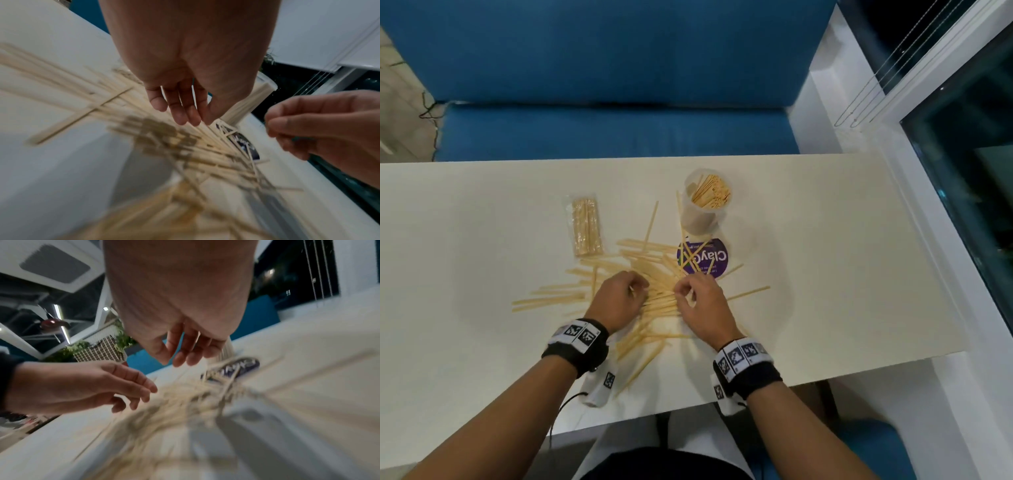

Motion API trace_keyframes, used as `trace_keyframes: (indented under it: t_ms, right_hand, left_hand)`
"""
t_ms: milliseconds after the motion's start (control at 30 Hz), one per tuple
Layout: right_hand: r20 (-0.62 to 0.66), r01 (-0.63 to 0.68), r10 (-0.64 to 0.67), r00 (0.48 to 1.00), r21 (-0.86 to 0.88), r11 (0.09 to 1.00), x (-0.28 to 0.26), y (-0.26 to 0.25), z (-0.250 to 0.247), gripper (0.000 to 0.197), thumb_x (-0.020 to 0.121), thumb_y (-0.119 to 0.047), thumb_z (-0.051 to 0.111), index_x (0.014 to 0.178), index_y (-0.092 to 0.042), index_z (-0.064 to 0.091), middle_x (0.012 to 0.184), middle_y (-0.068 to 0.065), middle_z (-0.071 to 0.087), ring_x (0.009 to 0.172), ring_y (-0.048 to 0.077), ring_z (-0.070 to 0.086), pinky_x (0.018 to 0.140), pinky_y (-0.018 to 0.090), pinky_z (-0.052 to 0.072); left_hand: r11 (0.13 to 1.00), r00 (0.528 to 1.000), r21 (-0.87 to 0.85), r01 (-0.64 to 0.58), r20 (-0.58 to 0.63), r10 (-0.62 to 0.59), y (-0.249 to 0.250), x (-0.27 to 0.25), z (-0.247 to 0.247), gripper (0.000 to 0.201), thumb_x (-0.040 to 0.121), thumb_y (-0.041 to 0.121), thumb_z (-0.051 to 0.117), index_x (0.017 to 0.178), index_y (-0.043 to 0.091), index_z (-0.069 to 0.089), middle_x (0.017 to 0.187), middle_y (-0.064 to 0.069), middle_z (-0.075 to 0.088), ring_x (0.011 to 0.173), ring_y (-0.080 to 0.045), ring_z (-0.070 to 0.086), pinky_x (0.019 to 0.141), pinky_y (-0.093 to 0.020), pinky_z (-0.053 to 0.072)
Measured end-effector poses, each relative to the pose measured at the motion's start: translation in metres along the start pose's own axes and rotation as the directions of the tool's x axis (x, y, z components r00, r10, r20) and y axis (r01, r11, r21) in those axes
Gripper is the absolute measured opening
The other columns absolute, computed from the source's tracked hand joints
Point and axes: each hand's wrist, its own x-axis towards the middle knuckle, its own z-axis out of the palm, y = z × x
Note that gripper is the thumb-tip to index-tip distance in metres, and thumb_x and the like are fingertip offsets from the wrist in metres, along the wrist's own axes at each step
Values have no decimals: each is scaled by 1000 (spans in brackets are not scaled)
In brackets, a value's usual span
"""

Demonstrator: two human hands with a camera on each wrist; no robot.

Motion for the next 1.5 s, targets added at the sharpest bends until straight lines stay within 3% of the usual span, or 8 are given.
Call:
trace_keyframes:
  t_ms: [267,500,633,800,967,1200,1367,1500]
  right_hand:
    - [302,22,48,952,-225,974,-75,13,60,18,84,-23,76,101,-20,68,99,-4,59,98,18,53,88,37,47]
    - [22,-69,77,997,-235,969,-64,-4,79,10,88,-17,75,90,-16,66,96,-1,60,90,18,54,81,38,52]
    - [-133,-164,139,981,-197,967,-69,-7,74,14,87,-18,77,94,-17,65,99,-1,60,91,17,54,81,34,51]
    - [-363,-448,394,844,-74,891,-91,2,48,30,88,-7,70,115,-17,62,120,1,55,114,20,51,99,38,50]
    - [-396,-697,600,695,-168,697,-75,40,-1,55,85,4,60,138,-11,53,141,12,44,127,30,40,104,39,43]
    - [-239,-597,555,797,-169,784,-67,52,5,9,97,-3,63,104,-3,70,110,13,64,103,30,63,89,40,56]
    - [-136,-566,563,815,24,824,-52,33,14,19,98,-5,63,110,-2,77,111,13,74,103,26,70,87,23,51]
    - [-307,-483,444,841,-59,874,-36,46,-24,28,95,4,58,115,-9,73,117,7,68,103,20,61,89,28,50]
  left_hand:
    - [978,993,182,-101,86,86,-52,-65,12,31,83,36,78,105,20,63,97,6,51,89,-12,49,76,-29,46]
    - [980,990,163,-115,96,100,-53,-73,9,23,90,31,72,109,18,70,95,6,56,86,-12,52,81,-35,51]
    - [957,987,239,-162,35,158,-51,-71,3,35,86,39,76,114,20,67,106,2,54,102,-20,49,88,-36,48]
    - [880,965,400,-257,160,209,-44,-67,7,78,68,63,81,128,19,57,124,-2,55,110,-25,50,93,-40,47]
    - [908,980,371,-193,127,156,-39,-60,19,51,81,42,79,120,15,63,116,-4,58,108,-24,51,93,-37,48]
    - [963,994,257,-85,82,66,-23,-45,31,30,86,32,77,105,12,67,100,-2,57,92,-23,57,78,-38,53]
    - [974,998,223,-34,57,22,-11,-36,41,25,88,32,75,101,12,68,96,-2,58,86,-23,57,78,-39,54]
    - [977,999,213,-16,51,6,-8,-34,42,23,87,31,76,99,12,69,94,-2,59,85,-24,58,77,-39,53]
